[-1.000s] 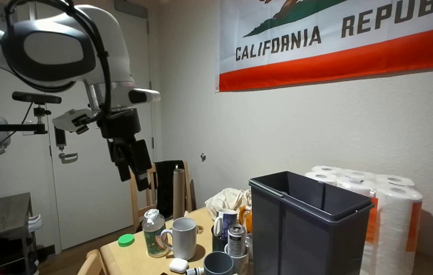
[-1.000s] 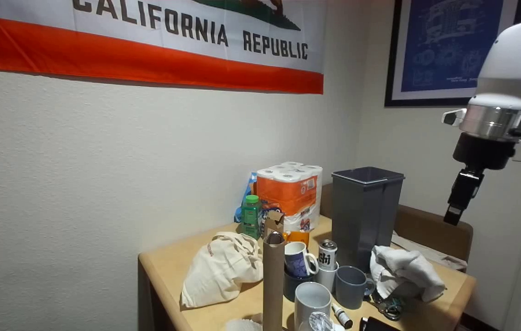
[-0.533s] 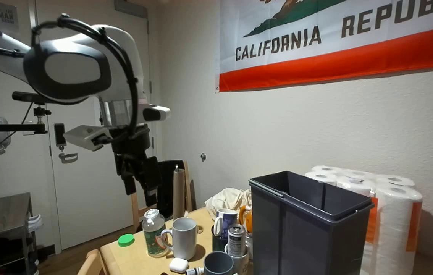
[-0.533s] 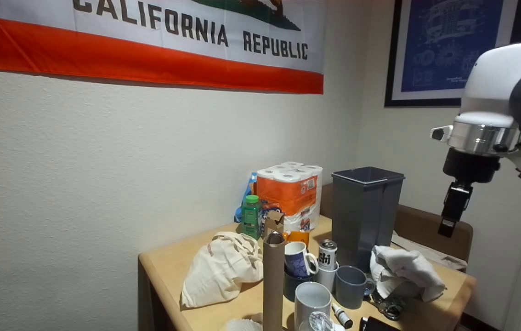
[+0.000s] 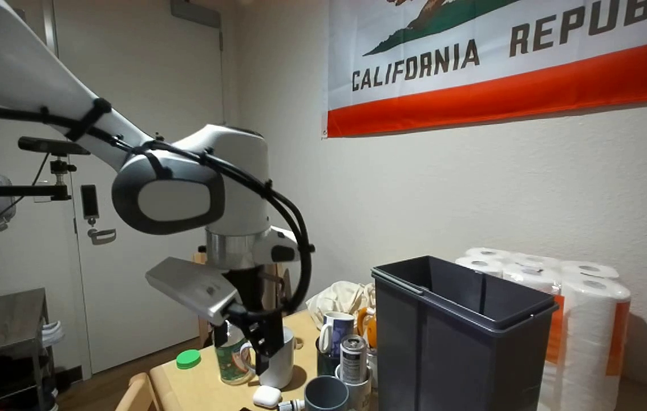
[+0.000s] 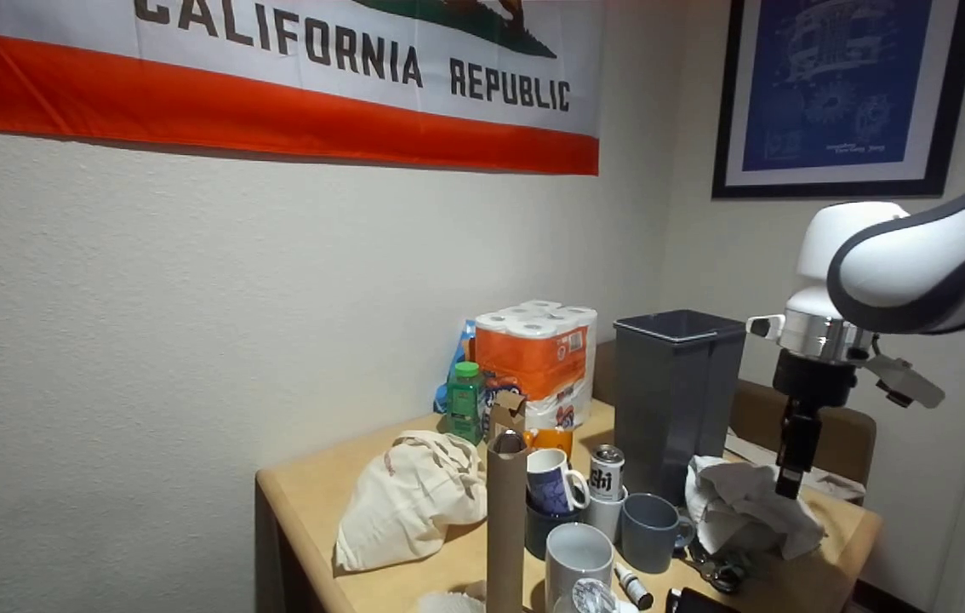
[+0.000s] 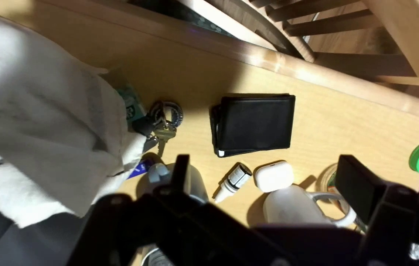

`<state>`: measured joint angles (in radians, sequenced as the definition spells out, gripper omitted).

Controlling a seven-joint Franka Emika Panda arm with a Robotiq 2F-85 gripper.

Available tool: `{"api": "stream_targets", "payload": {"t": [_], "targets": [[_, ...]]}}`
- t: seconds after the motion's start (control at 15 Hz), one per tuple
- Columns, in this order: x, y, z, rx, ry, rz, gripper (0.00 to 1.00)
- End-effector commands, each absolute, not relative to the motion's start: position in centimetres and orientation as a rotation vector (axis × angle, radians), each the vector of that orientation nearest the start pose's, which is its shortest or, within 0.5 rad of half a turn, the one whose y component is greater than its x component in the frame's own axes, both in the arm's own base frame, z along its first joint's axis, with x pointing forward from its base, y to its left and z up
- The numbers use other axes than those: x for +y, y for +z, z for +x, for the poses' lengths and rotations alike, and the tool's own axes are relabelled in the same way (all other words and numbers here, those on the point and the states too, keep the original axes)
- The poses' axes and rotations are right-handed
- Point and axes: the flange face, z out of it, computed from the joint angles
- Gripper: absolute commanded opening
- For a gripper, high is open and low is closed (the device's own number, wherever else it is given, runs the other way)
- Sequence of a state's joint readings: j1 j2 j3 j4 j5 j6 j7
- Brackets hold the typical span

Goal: Open the wallet

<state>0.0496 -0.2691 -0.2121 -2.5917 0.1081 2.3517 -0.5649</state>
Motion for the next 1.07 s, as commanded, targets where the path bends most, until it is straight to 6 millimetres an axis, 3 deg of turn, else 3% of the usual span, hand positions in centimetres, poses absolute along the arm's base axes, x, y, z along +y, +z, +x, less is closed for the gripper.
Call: {"api": "stream_targets", "payload": {"t": [0.0, 0.2, 0.27, 0.4, 0.67, 1.0], "targets": [[-6.8, 31.5, 44.7, -0.601, -0.079, -2.84, 1.0], [-6.8, 29.3, 46.2, -0.649, -0.04, -2.727, 1.0], [-6.7, 30.0, 44.6, -0.621, -0.064, -2.784, 1.0], [-6.7, 29.0, 45.6, -0.641, -0.039, -2.759, 1.0], [-6.7, 28.8, 46.1, -0.645, -0.029, -2.756, 1.0], [-6.7, 25.8, 47.6, -0.614, -0.015, -2.723, 1.0]]}}
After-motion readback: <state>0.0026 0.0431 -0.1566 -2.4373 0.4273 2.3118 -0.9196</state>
